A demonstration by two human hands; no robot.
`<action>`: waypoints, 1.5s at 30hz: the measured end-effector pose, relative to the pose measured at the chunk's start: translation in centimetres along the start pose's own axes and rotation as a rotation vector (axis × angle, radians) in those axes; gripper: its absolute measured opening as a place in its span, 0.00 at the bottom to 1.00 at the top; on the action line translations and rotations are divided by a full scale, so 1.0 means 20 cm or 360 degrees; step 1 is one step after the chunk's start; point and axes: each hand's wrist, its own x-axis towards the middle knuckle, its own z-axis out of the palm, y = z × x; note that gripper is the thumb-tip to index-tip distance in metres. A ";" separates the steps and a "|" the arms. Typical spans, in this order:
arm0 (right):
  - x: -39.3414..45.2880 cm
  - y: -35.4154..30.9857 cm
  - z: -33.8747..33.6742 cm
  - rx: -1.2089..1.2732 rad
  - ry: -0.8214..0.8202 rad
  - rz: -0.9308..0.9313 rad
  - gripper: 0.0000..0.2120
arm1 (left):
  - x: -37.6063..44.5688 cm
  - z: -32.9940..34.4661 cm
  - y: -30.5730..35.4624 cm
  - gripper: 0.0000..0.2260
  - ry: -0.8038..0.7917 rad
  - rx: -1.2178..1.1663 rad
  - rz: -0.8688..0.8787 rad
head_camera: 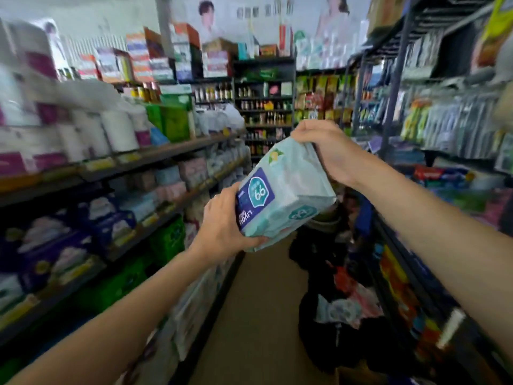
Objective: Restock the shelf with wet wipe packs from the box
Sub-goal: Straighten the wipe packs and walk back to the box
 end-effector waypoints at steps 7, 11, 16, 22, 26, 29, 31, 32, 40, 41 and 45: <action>0.17 -0.14 0.44 -0.0274 0.0088 -0.0055 0.12 | 0.05 -0.77 -0.30 0.41 0.0431 0.0975 0.0435; 0.23 -0.22 0.76 0.0759 0.0244 -0.0075 0.04 | 0.03 -1.15 -0.43 0.39 0.0559 0.1102 0.0350; 0.29 -0.33 1.30 0.0706 -0.0403 -0.0110 0.32 | -0.04 -1.49 -0.47 0.45 0.0979 0.0512 -0.0373; 0.34 -0.53 2.17 0.0866 -0.0613 -0.0424 0.35 | -0.18 -1.83 -0.59 0.37 0.1261 0.0722 -0.0542; 0.41 -0.64 2.51 0.1505 -0.0846 -0.0186 0.34 | -0.34 -2.04 -0.71 0.40 0.1254 0.1027 -0.0547; 0.49 -0.67 2.65 0.1664 -0.0885 -0.0146 0.33 | -0.44 -2.26 -0.79 0.40 0.0872 0.1053 -0.0595; 0.56 -0.65 2.73 0.1715 -0.0918 -0.0059 0.34 | -0.47 -2.41 -0.81 0.35 0.0599 0.0815 -0.0731; 0.58 -0.64 2.77 0.1749 -0.0951 -0.0003 0.35 | -0.47 -2.47 -0.82 0.32 0.0561 0.0679 -0.0797; 0.81 -0.70 2.99 0.1675 -0.1188 -0.0248 0.40 | -0.41 -2.75 -0.91 0.27 0.0880 0.0394 -0.0928; 0.83 -0.72 3.00 0.1631 -0.1221 -0.0317 0.41 | -0.41 -2.77 -0.90 0.29 0.0808 0.0494 -0.0952; 0.92 -0.81 3.10 0.1284 -0.1275 -0.0698 0.48 | -0.43 -2.87 -0.87 0.41 0.0691 0.0759 -0.1006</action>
